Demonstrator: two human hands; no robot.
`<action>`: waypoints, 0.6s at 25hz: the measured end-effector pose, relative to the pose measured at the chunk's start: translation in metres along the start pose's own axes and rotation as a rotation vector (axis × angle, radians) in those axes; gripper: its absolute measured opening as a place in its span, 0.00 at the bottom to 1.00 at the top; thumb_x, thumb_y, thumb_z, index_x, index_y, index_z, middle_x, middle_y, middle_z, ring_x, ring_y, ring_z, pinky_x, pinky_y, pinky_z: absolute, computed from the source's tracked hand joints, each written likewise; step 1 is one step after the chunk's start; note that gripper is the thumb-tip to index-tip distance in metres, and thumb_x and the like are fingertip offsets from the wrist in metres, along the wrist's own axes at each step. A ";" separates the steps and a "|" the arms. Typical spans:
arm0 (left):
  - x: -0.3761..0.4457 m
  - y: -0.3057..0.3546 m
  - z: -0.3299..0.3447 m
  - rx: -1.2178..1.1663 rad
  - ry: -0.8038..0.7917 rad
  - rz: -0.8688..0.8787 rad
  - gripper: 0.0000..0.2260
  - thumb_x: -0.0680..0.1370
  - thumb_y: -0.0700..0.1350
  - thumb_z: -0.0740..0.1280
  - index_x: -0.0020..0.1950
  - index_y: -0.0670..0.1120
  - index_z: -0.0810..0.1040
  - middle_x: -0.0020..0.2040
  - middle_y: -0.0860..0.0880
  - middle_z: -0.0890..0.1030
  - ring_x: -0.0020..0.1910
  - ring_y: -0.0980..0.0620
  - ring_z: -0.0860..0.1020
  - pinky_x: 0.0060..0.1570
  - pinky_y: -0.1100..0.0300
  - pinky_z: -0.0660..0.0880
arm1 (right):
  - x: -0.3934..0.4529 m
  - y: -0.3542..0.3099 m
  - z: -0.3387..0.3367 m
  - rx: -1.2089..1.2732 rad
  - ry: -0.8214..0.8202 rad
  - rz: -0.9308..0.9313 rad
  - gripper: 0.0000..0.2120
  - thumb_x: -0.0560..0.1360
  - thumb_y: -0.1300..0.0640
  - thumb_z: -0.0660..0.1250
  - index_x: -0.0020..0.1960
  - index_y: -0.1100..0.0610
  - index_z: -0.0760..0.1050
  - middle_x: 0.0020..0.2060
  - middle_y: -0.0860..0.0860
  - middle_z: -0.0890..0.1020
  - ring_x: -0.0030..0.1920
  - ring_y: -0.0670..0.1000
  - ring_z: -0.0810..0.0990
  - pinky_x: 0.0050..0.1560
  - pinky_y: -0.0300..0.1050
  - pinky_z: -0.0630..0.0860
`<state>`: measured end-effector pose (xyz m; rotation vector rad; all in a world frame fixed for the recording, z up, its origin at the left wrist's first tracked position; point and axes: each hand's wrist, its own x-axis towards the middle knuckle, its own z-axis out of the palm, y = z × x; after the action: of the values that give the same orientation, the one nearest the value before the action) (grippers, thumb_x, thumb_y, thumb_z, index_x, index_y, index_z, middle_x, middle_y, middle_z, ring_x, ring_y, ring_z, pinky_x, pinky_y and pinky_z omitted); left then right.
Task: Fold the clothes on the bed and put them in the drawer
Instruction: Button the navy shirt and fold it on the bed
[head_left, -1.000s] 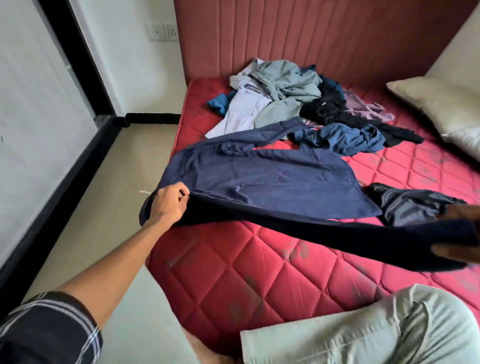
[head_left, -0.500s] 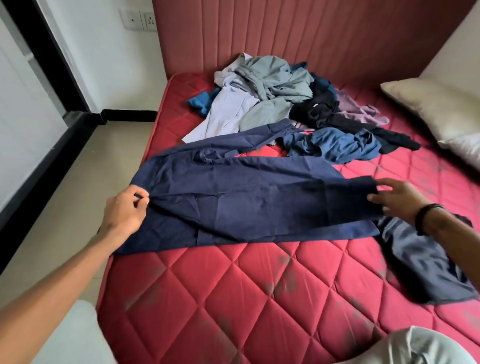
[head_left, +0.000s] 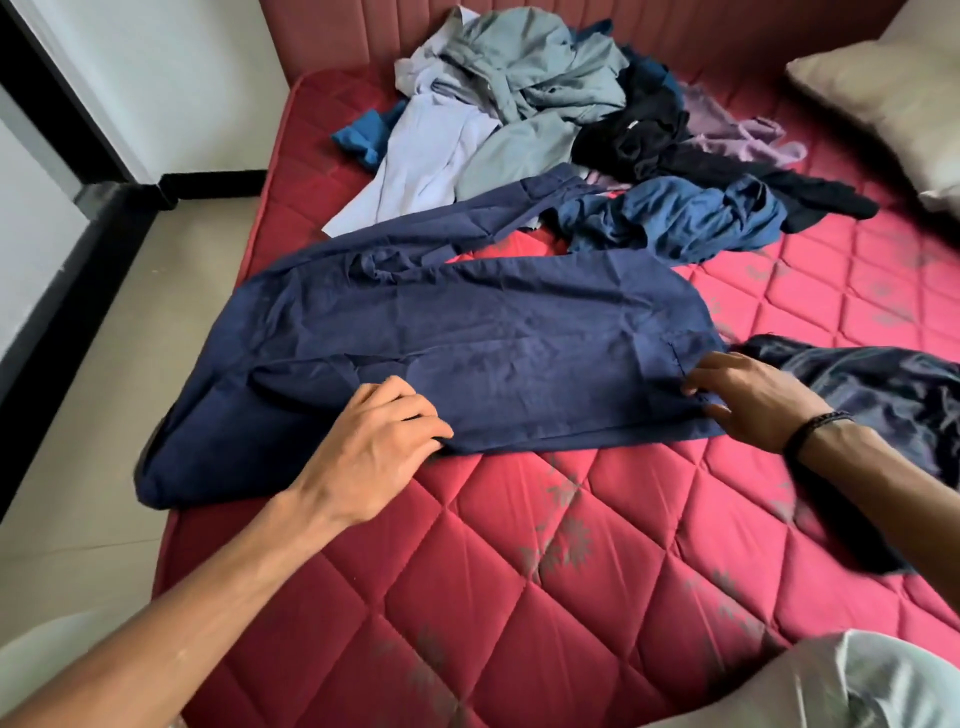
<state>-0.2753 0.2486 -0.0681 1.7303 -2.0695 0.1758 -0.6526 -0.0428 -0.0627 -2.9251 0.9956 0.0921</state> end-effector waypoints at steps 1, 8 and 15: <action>0.000 -0.003 -0.007 -0.008 0.036 0.003 0.08 0.77 0.44 0.75 0.55 0.52 0.86 0.49 0.58 0.82 0.50 0.50 0.77 0.49 0.53 0.72 | -0.002 -0.003 -0.005 -0.025 0.023 -0.001 0.15 0.67 0.64 0.74 0.51 0.51 0.81 0.48 0.50 0.80 0.52 0.59 0.83 0.45 0.59 0.82; -0.022 -0.007 -0.003 0.077 -0.091 0.039 0.10 0.78 0.45 0.73 0.59 0.51 0.85 0.53 0.54 0.81 0.53 0.47 0.78 0.52 0.54 0.71 | -0.019 -0.024 0.005 -0.021 0.017 0.076 0.14 0.70 0.63 0.72 0.52 0.49 0.81 0.49 0.48 0.79 0.54 0.57 0.81 0.41 0.56 0.82; -0.078 -0.060 -0.040 0.336 -0.347 -0.214 0.44 0.73 0.39 0.70 0.85 0.52 0.52 0.85 0.51 0.49 0.84 0.45 0.49 0.79 0.41 0.57 | -0.042 -0.027 0.024 -0.136 0.137 0.006 0.38 0.61 0.68 0.76 0.70 0.56 0.77 0.62 0.54 0.81 0.53 0.59 0.85 0.35 0.51 0.82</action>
<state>-0.1978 0.3216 -0.0748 2.3128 -2.1638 0.1752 -0.6704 0.0062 -0.0832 -3.0881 1.0558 -0.0432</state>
